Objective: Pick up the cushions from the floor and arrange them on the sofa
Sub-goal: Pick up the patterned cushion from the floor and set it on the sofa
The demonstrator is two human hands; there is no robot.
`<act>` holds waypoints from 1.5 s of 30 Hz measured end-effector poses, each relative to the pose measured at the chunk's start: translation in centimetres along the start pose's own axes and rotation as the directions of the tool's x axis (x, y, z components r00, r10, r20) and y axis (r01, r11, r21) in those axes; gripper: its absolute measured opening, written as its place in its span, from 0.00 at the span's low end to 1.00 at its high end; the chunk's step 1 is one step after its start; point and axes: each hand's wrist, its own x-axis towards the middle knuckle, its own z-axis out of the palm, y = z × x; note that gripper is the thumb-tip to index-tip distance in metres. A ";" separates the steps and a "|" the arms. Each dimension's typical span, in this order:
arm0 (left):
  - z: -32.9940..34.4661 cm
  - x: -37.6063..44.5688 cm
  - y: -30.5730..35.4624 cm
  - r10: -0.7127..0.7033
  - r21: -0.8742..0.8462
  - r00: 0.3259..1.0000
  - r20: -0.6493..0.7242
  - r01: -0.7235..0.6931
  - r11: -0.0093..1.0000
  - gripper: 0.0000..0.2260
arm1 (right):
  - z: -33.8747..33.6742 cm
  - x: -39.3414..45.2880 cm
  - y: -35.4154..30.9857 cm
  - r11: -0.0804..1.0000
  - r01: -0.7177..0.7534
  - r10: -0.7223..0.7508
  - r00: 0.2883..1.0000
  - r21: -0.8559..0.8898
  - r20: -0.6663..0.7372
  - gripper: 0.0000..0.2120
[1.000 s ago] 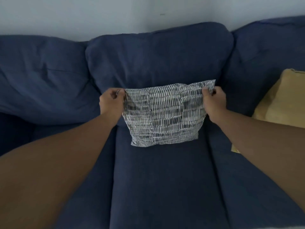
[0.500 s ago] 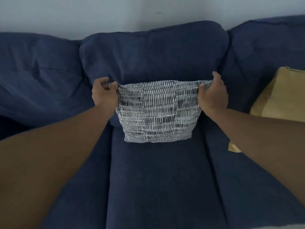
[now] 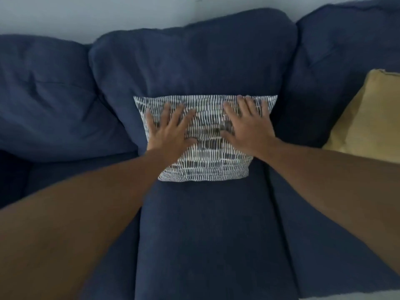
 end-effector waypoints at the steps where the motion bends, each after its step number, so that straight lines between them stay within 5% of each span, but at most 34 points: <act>1: -0.5 0.7 -0.4 0.009 0.005 1.000 0.018 -0.010 1.000 0.32 | -0.1 0.4 0.6 1.000 -0.003 0.003 1.000 -0.012 0.012 0.33; 5: -2.5 1.9 -0.1 0.033 -0.161 0.989 -0.141 -0.056 0.985 0.11 | -1.0 1.7 2.0 0.994 0.105 -0.106 0.993 -0.019 -0.054 0.20; 14: -4.4 2.1 0.0 -0.075 -0.393 0.975 -0.209 -0.013 0.919 0.08 | -5.1 2.9 5.1 0.963 0.126 -0.127 0.992 0.240 -0.012 0.11; 20: -2.9 1.1 -0.7 -0.088 -0.155 0.988 0.125 0.107 0.982 0.28 | -1.3 1.3 3.8 0.982 0.050 -0.069 0.993 0.180 0.100 0.20; 28: -2.3 1.0 -4.5 -0.287 0.101 0.944 0.164 0.274 0.956 0.28 | 0.3 -2.0 7.7 0.923 -0.356 0.327 0.926 0.147 0.188 0.32; 32: -2.5 -1.4 -3.6 -0.397 -0.143 0.916 0.048 0.400 0.905 0.28 | 0.7 -5.0 8.3 0.890 -0.416 0.378 0.902 0.185 0.207 0.33; 35: -1.1 -6.4 -1.3 -0.454 -0.285 0.887 0.091 0.460 0.841 0.29 | 2.0 -8.6 6.4 0.903 -0.401 0.336 0.882 0.153 0.330 0.32; 39: 1.3 -13.4 1.4 -0.357 -0.275 0.866 0.352 0.460 0.844 0.30 | 3.8 -13.2 3.0 0.945 -0.312 0.221 0.831 0.099 0.510 0.30; 45: 1.2 -19.1 2.2 -0.310 -0.292 0.790 0.529 0.512 0.808 0.32 | 2.5 -13.5 -2.4 0.949 -0.185 0.034 0.865 0.254 0.501 0.26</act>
